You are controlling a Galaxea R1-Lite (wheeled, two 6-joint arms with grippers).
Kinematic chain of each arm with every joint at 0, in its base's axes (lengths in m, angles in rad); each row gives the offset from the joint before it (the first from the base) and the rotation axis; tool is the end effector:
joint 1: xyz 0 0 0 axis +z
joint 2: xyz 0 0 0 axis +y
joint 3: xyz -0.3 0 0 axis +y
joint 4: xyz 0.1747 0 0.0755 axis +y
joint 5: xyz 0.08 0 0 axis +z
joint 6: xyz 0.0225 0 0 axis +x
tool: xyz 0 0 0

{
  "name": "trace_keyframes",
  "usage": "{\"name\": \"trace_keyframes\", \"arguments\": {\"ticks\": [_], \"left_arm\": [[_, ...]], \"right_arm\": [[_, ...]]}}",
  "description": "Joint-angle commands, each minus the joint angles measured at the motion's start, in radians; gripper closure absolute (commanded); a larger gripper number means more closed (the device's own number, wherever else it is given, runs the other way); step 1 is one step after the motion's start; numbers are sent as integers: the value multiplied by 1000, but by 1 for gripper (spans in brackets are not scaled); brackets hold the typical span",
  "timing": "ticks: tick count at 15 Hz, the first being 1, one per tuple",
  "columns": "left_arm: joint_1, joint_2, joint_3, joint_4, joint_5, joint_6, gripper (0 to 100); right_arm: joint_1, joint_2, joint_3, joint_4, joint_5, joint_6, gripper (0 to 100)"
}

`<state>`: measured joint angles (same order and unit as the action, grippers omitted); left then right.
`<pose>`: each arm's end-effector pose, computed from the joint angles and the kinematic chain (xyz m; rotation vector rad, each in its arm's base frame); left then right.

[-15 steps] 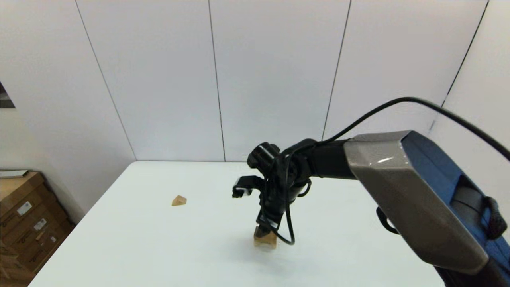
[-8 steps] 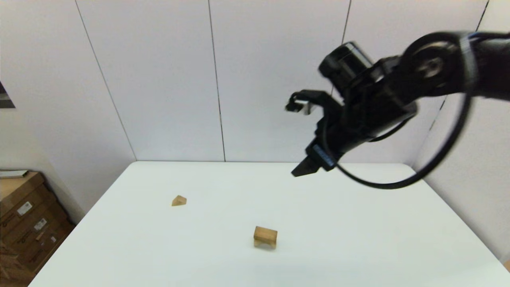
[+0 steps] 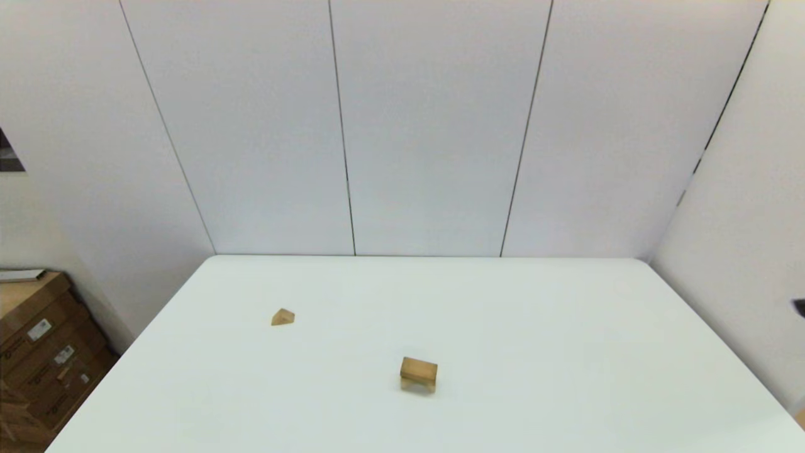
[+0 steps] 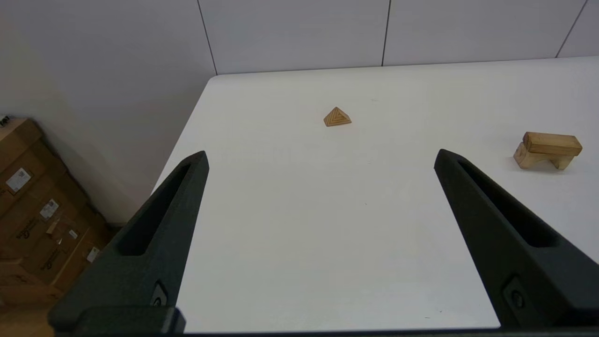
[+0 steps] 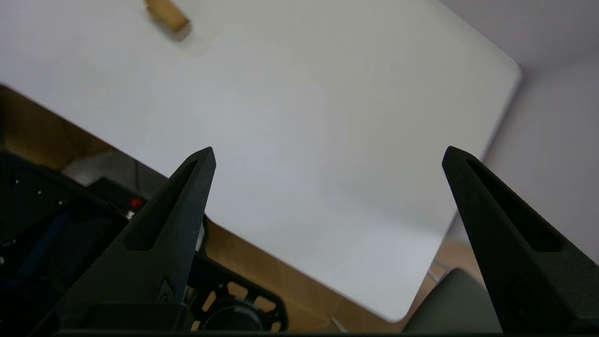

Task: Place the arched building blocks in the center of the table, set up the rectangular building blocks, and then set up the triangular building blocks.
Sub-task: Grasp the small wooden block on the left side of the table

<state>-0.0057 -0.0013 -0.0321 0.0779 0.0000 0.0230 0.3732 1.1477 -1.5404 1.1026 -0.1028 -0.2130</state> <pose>-0.0255 0.0001 0.0763 0.0231 0.0444 -0.0062 0.0818 0.0296 0.3434 -0.3710 0.6637 0.3326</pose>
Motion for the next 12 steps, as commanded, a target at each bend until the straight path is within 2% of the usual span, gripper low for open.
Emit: {"name": "trace_keyframes", "arguments": {"ticks": [1, 6, 8, 10, 12], "left_arm": [[0, 1, 0, 0, 0, 0, 0], [0, 1, 0, 0, 0, 0, 0], [-2, 1, 0, 0, 0, 0, 0], [0, 1, 0, 0, 0, 0, 0], [0, 1, 0, 0, 0, 0, 0]], "right_arm": [[-231, -513, 318, 14, -86, 158, 0], [-332, -842, 572, -41, -86, 149, 0], [-362, -965, 631, -61, -60, 147, 0], [-373, -1071, 758, -190, 3, 144, 0], [-373, -1151, 902, -349, 11, 133, 0]]}}
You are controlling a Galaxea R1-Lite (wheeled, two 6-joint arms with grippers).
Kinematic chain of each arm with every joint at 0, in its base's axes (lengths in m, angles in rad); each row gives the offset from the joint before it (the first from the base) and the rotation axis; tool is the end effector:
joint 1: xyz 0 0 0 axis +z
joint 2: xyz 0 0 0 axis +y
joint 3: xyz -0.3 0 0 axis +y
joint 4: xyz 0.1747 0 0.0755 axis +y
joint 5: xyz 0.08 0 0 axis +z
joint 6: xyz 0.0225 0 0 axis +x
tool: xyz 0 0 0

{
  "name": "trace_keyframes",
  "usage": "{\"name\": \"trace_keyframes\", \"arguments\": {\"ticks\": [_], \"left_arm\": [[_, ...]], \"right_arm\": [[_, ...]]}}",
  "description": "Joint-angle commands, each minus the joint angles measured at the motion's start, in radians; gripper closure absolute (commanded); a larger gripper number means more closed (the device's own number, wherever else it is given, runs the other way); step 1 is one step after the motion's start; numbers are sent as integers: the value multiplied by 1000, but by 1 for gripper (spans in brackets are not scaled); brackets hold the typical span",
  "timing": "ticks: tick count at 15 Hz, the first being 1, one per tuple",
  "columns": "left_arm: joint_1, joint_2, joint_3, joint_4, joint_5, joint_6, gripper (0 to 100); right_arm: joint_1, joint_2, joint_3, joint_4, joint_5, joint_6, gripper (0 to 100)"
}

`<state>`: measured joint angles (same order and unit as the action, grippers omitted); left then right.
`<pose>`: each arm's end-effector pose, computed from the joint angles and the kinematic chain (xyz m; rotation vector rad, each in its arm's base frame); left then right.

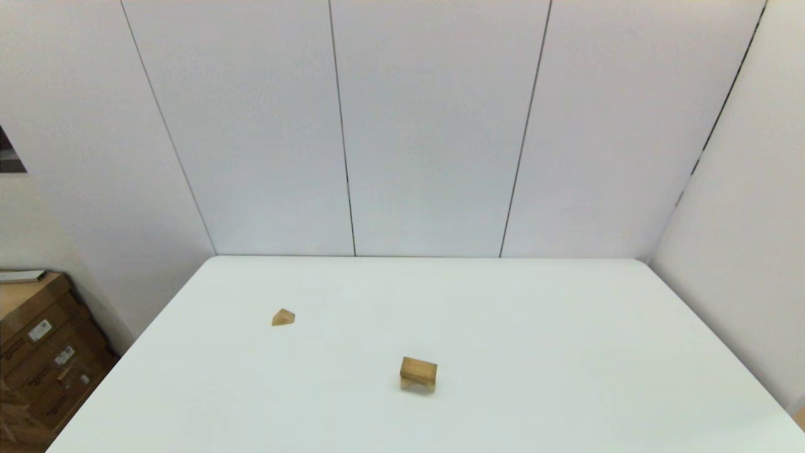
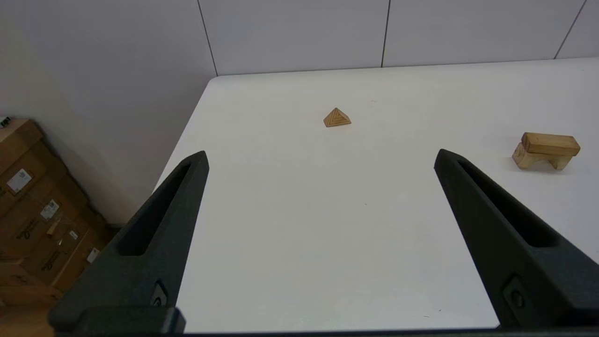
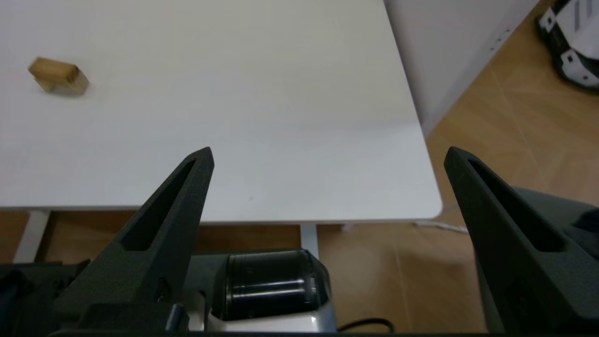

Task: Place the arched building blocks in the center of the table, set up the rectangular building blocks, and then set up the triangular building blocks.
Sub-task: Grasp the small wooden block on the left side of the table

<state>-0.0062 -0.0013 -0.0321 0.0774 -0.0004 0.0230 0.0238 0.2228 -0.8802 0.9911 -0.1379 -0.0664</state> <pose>-0.0255 0.0001 0.0764 0.0231 0.0439 -0.0071 -0.1037 -0.0056 0.1993 -0.0927 0.3365 -0.1020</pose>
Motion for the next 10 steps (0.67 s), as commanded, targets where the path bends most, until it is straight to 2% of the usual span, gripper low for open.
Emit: {"name": "trace_keyframes", "arguments": {"ticks": [1, 2, 3, 5, 6, 7, 10], "left_arm": [[0, 1, 0, 1, 0, 0, 0], [0, 1, 0, 1, 0, 0, 0], [0, 1, 0, 1, 0, 0, 0], [0, 1, 0, -1, 0, 0, 0], [0, 1, 0, 1, 0, 0, 0], [0, 1, 0, 1, 0, 0, 0], [0, 1, 0, 1, 0, 0, 0]], "right_arm": [[-24, -224, 276, -279, 49, -1, 0], [-24, -224, 313, -327, 61, 3, 0], [-24, -224, 383, -399, 96, 0, 0], [-24, -224, 553, -574, 147, -9, 0], [-24, -224, 650, -689, 153, -10, 0], [-24, -224, 707, -749, 156, -12, 0], [-24, -224, 813, -816, 155, -52, 0]]}}
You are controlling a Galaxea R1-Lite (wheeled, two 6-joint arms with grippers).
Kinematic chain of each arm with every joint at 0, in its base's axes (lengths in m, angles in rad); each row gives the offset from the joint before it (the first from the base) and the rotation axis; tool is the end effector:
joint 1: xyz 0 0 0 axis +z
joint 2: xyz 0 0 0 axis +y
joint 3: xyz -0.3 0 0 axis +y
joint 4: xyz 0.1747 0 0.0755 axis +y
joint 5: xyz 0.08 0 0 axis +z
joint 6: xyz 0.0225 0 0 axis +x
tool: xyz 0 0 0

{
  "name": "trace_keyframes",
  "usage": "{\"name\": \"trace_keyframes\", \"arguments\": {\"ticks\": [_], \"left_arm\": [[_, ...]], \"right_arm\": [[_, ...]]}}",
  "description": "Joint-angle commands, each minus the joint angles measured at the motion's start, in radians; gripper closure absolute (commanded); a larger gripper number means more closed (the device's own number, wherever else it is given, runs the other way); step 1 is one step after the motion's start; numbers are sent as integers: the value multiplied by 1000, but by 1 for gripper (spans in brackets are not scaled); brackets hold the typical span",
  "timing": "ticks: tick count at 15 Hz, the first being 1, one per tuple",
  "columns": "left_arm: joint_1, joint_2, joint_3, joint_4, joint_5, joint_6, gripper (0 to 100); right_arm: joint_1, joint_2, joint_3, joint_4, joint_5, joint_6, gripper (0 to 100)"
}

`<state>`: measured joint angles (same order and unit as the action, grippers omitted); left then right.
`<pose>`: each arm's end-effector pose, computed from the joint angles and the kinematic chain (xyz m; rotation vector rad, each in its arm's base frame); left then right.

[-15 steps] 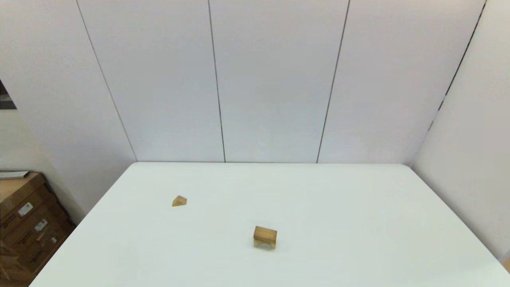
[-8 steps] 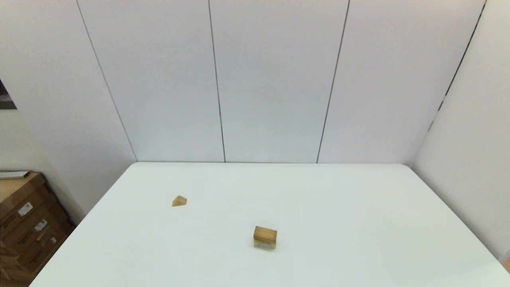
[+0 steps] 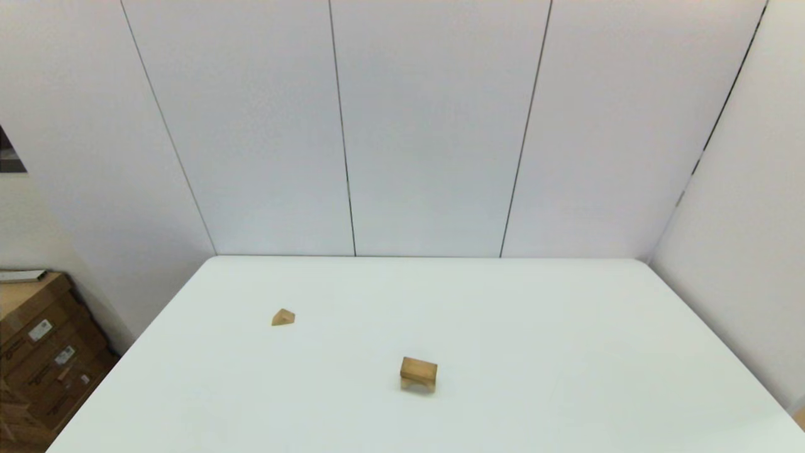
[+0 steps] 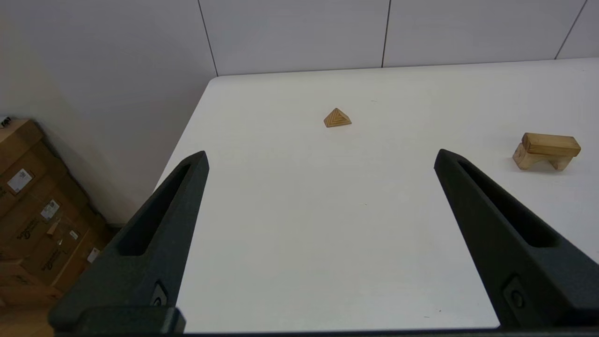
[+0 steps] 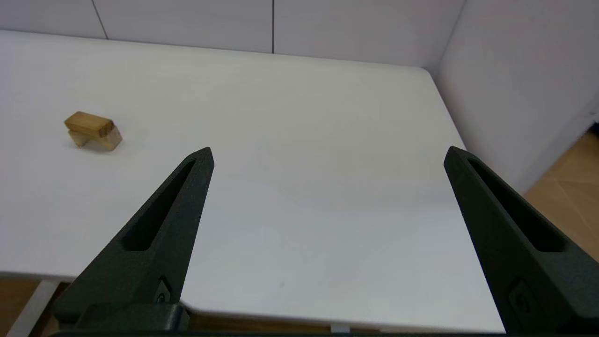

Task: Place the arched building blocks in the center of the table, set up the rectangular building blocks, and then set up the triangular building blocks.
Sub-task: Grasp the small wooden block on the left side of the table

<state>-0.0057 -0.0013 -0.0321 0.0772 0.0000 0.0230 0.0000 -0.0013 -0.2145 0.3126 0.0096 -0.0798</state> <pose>-0.0255 0.0001 0.0764 0.0231 0.0437 -0.0062 -0.0435 0.0002 0.1009 -0.0793 0.0964 0.0134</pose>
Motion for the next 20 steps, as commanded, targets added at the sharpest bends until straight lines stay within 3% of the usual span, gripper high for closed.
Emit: {"name": "trace_keyframes", "arguments": {"ticks": [1, 4, 9, 13, 17, 20], "left_arm": [[0, 1, 0, 1, 0, 0, 0], [0, 1, 0, 1, 0, 0, 0], [0, 1, 0, 1, 0, 0, 0], [0, 1, 0, 1, 0, 2, 0], [0, 1, -5, 9, -3, 8, 0], [-2, 248, -166, 61, -17, -2, 0]], "right_arm": [[0, 0, 165, -177, 6, -44, 0], [0, 0, 188, -245, 7, -43, 0], [0, 1, 190, -247, 6, -32, 0], [0, 0, 190, -248, -5, 68, 0], [0, 1, 190, -248, -7, 78, 0], [0, 1, 188, -248, -7, 78, 0]]}}
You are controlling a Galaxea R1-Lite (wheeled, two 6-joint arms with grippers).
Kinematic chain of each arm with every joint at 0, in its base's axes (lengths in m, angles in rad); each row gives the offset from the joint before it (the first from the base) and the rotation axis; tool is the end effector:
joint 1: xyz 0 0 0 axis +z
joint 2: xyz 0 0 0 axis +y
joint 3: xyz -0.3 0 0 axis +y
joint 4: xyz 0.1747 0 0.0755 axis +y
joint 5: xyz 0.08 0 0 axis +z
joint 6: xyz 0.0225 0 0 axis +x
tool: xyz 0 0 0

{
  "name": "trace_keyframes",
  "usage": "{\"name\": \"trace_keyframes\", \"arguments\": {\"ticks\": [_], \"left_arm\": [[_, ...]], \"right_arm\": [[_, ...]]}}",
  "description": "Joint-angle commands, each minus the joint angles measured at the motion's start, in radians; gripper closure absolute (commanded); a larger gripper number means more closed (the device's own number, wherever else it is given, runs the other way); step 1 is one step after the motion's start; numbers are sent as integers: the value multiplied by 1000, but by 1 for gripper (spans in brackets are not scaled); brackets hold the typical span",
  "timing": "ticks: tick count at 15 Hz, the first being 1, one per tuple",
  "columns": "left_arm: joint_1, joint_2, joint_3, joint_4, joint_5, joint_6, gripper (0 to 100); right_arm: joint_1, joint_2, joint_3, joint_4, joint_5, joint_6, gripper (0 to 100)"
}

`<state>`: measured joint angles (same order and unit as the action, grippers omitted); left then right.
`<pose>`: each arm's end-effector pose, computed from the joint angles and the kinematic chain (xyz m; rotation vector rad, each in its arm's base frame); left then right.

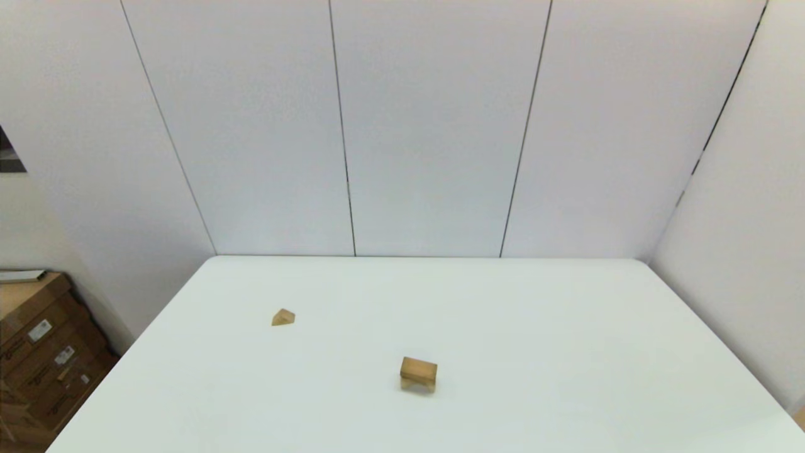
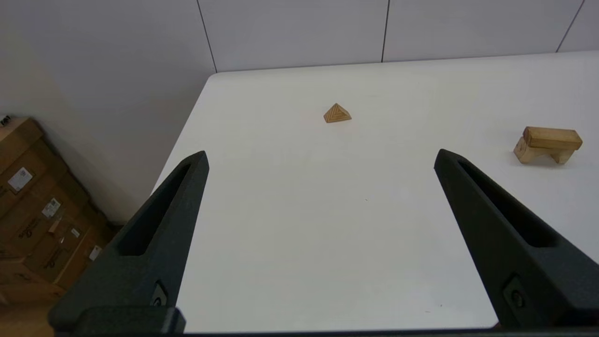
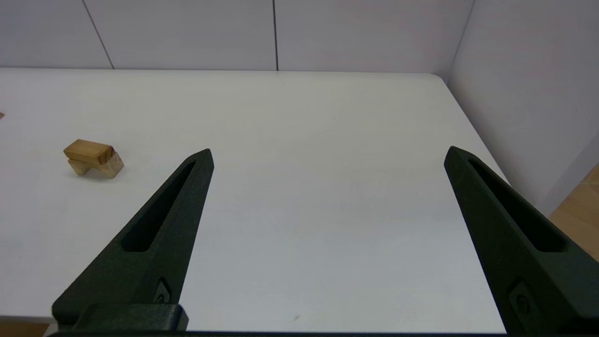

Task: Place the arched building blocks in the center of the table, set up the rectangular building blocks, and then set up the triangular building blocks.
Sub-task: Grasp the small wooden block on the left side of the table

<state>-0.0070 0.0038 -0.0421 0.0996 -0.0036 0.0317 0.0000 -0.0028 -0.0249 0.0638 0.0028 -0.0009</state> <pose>-0.0260 0.0001 0.0770 0.0318 0.0611 -0.0116 -0.0250 0.0001 0.0758 -0.0008 0.0361 0.0028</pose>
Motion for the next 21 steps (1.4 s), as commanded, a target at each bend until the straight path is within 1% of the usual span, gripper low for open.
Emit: {"name": "trace_keyframes", "arguments": {"ticks": [1, 4, 6, 7, 9, 11, 13, 14, 16, 18, 19, 21], "left_arm": [[-1, 393, -240, 37, -12, -39, 0], [1, 802, -449, 37, 24, -118, 0], [-1, 1024, -510, 35, 143, -124, 0], [-1, 1081, -516, 26, 157, -124, 0], [-1, 1162, -509, -3, 151, -125, 0], [-2, 1187, -475, -18, 123, -125, 0], [-2, 1213, -475, -47, 123, -119, 0], [-2, 1219, -475, -75, 122, -101, 0], [1, 1223, -470, -109, 123, 11, 0], [1, 1237, -473, -110, 122, 148, 0], [1, 1263, -479, -116, 126, 192, 0], [1, 1343, -492, -169, 129, 200, 0]], "right_arm": [[0, 1, 0, 1, 0, -1, 0], [0, 3, -1, 1, 0, -1, 0], [0, 3, -1, 1, 0, -1, 0], [0, 3, -1, 1, -1, -1, 0], [0, 3, -1, 1, -1, -1, 0], [0, 3, -1, 1, 0, -1, 0], [0, 3, -1, 1, 0, -1, 0], [0, 1, -1, 1, 0, -1, 0], [0, 3, -1, 1, -1, -1, 0], [0, 3, -1, 1, 0, -1, 0], [0, 3, -1, 1, 0, -1, 0], [0, 3, -1, 1, 0, -1, 0]]}}
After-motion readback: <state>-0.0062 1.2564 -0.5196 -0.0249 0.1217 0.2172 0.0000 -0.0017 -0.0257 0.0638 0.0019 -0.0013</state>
